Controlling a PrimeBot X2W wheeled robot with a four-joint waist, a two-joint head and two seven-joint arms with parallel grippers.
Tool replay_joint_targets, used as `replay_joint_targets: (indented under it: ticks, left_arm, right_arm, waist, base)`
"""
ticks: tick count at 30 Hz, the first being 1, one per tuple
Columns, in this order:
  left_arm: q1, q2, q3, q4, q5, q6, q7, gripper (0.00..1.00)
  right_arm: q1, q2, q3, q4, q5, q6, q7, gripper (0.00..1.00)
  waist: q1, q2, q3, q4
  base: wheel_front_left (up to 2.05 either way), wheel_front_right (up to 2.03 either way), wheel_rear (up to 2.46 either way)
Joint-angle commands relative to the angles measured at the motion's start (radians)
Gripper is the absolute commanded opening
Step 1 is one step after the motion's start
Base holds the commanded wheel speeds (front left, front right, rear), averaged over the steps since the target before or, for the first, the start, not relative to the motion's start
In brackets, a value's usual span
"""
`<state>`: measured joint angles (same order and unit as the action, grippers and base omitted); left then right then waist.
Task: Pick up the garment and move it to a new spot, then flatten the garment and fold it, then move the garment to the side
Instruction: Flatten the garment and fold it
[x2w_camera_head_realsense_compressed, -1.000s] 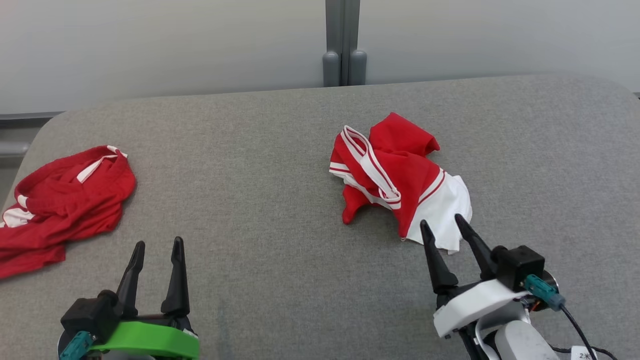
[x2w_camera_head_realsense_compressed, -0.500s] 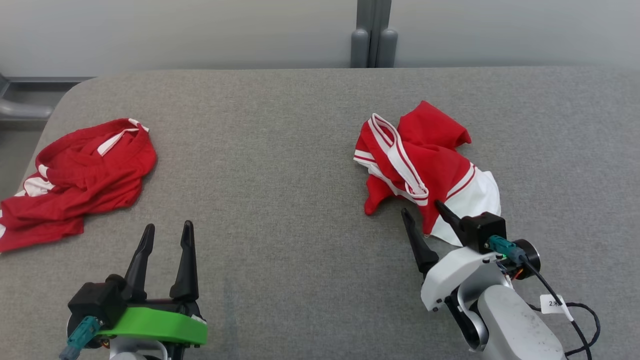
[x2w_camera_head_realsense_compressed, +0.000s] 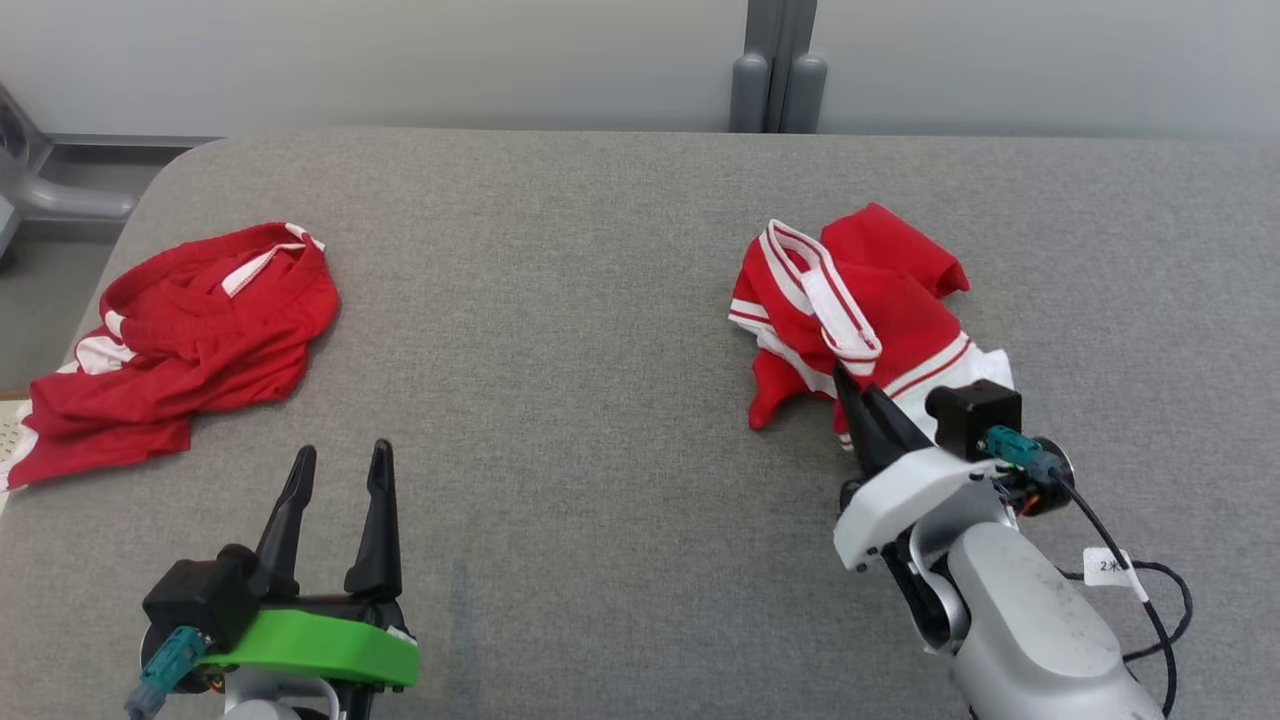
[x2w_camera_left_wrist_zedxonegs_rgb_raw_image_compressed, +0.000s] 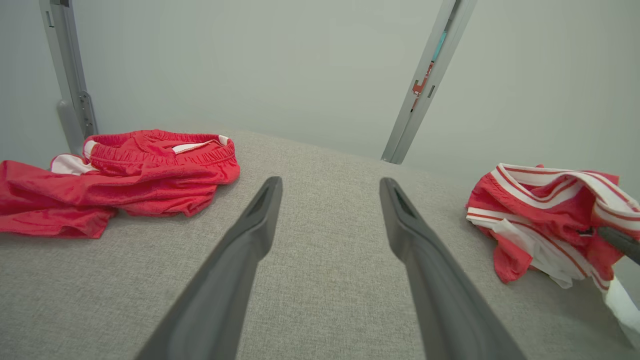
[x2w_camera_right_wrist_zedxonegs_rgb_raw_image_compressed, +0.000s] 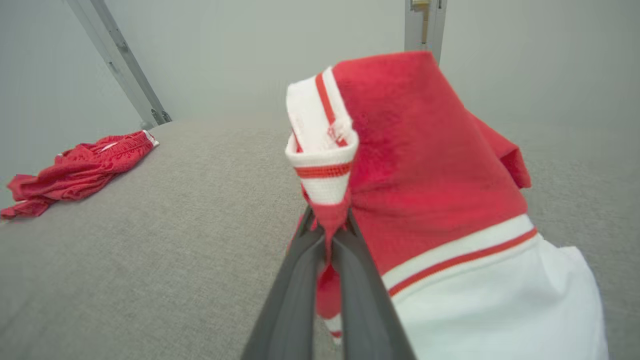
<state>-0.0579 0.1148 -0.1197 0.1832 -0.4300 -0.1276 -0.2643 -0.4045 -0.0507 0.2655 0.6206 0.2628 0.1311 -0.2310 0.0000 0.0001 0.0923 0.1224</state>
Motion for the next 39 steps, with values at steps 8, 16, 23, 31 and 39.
replay_joint_targets:
  ticks: [8,16,23,31,39]
  left_arm:
    - [0.016,-0.008,0.012,-0.024,0.026,-0.005,0.000,1.00]
    - [0.009,-0.016,0.000,-0.033,0.029,-0.005,0.000,1.00]
    - [-0.001,-0.020,-0.006,-0.037,0.022,-0.005,0.000,1.00]
    - [-0.025,-0.017,-0.008,-0.043,0.013,-0.005,0.000,1.00]
    - [-0.066,-0.009,-0.026,-0.050,0.012,-0.005,0.000,1.00]
  right_arm:
    - [-0.142,-0.001,0.201,-0.209,0.273,-0.001,0.082,0.00]
    - [-0.450,-0.001,0.353,-0.309,0.463,0.000,0.075,0.00]
    - [-0.659,-0.001,0.330,-0.258,0.476,-0.001,-0.013,0.00]
    - [-0.555,-0.030,0.132,-0.031,0.299,-0.001,-0.028,0.00]
    - [-0.425,-0.103,-0.191,0.164,0.203,0.000,-0.035,0.00]
  waist:
    - [0.0000,-0.0001,-0.028,-0.035]
    - [0.0000,-0.0001,-0.021,-0.038]
    - [0.0000,-0.0001,-0.007,-0.041]
    - [0.0000,-0.0001,0.029,-0.058]
    - [0.0000,-0.0001,0.087,-0.057]
  base:
    - [0.00,0.00,0.00]
    - [0.00,0.00,0.00]
    - [0.00,0.00,0.00]
    - [0.00,0.00,0.00]
    - [0.00,0.00,0.00]
